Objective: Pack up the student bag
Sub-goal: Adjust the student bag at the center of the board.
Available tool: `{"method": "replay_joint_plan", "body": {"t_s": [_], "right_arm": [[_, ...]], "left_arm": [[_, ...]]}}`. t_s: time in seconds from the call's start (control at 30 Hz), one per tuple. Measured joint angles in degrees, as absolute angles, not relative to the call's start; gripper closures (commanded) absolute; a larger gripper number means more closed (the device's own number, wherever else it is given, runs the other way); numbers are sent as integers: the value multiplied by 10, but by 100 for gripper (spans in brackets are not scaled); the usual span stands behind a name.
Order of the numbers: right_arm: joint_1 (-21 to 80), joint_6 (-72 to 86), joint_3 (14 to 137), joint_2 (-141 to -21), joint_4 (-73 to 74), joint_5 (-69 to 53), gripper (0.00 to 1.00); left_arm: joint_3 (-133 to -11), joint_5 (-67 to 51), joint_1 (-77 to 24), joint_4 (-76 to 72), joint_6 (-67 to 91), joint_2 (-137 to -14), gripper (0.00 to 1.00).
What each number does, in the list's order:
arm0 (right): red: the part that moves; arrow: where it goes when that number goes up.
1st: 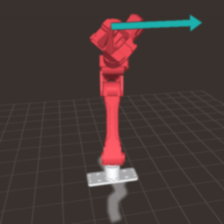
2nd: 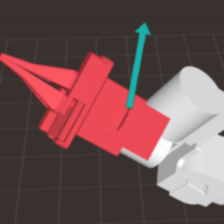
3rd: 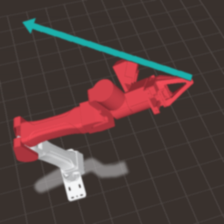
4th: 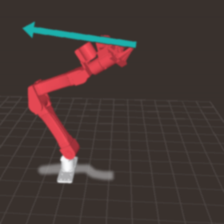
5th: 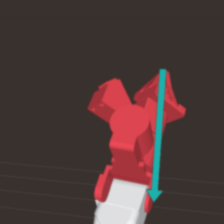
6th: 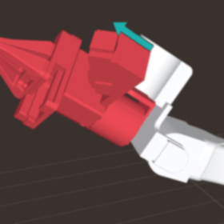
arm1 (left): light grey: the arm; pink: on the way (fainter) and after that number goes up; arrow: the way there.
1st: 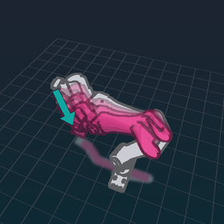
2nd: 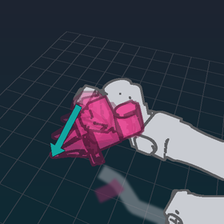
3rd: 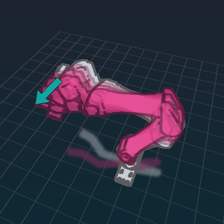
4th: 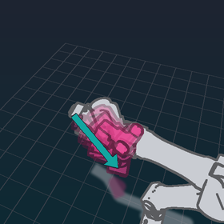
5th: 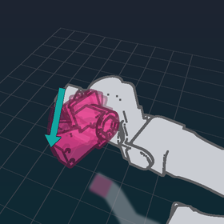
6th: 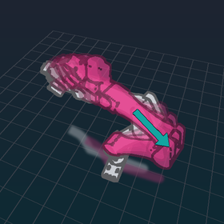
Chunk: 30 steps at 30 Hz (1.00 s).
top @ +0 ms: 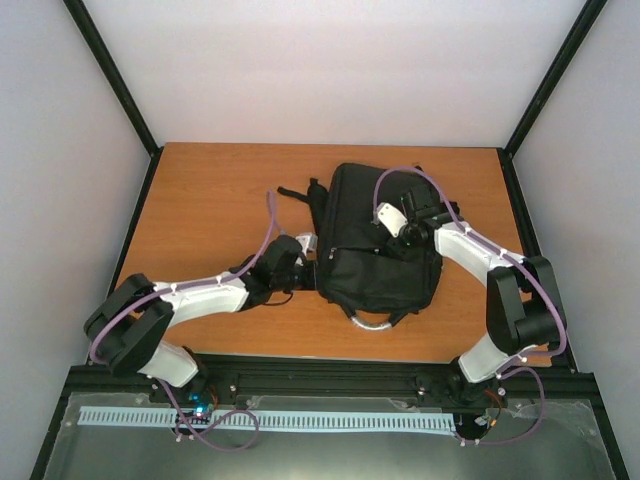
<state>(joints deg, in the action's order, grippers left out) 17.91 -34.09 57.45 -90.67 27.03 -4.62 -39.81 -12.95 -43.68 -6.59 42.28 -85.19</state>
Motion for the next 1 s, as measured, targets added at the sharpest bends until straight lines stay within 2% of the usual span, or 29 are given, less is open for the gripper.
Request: {"method": "replay_joint_plan", "body": {"t_s": [0.07, 0.13, 0.17, 0.23, 0.3, 0.47, 0.63, 0.77, 0.87, 1.0], "right_arm": [[181, -341, 587, -916, 272, -45, 61], [182, -340, 601, -921, 282, -45, 60], [182, -340, 604, -921, 286, -45, 60], [180, -336, 617, -920, 296, -36, 60], [177, -333, 629, -916, 304, -28, 60], [185, -325, 636, -857, 333, -24, 62], [225, -311, 636, -790, 362, -62, 67], [268, -296, 636, -772, 377, -97, 69], [304, -293, 632, -772, 378, -101, 70], [349, -293, 624, -778, 380, -102, 72]], "left_arm": [[-380, -104, -458, -74, 440, -832, 99], [-364, -84, -478, -79, 456, -817, 90], [-358, -78, -486, -80, 462, -811, 72], [-341, -75, -501, -74, 471, -793, 48], [-329, -78, -510, -50, 474, -775, 40], [-324, -57, -515, 27, 469, -719, 32], [-340, -22, -507, 77, 451, -675, 32], [-367, -23, -474, 79, 442, -686, 32], [-388, -37, -442, 73, 437, -712, 27], [-437, -58, -414, 73, 434, -767, 30]]}}
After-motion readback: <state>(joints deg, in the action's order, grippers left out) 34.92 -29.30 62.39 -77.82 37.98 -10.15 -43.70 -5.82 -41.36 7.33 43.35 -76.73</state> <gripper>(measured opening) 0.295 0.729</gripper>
